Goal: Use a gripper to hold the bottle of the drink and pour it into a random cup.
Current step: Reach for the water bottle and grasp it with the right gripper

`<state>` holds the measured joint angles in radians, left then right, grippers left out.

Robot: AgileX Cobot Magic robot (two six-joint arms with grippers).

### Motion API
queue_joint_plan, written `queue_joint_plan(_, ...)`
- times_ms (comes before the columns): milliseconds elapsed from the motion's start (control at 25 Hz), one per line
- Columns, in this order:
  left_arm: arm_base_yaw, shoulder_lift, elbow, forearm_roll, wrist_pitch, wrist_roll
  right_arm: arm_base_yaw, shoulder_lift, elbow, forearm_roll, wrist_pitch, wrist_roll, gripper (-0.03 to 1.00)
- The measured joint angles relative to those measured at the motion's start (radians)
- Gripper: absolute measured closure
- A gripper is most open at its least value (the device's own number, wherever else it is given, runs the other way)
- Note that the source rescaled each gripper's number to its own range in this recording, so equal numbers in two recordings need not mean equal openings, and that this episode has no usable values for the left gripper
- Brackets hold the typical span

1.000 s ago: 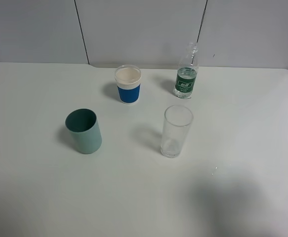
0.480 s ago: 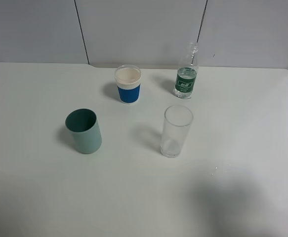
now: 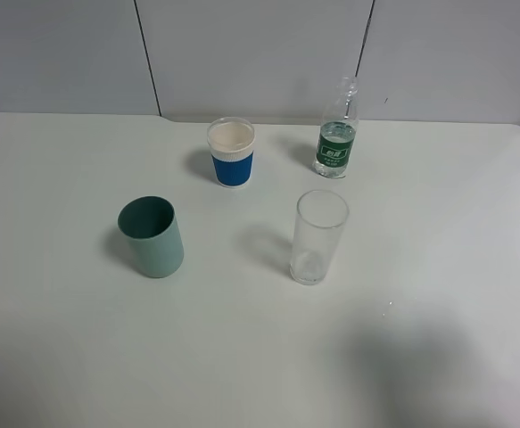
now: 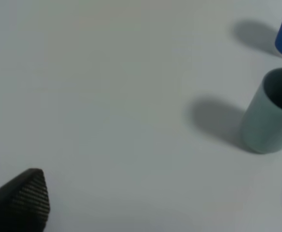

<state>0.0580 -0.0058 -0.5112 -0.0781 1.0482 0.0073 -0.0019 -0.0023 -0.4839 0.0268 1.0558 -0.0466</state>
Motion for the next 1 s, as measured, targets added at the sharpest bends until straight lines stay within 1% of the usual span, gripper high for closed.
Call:
queue_joint_plan(800, 0.0, 0.0, 0.0, 0.0, 0.0, 0.0, 0.0, 0.001, 0.0, 0.001, 0.0, 0.0, 0.19)
queue_joint_plan(1000, 0.0, 0.0, 0.0, 0.0, 0.0, 0.0, 0.0, 0.069, 0.0, 0.001, 0.001, 0.0, 0.2)
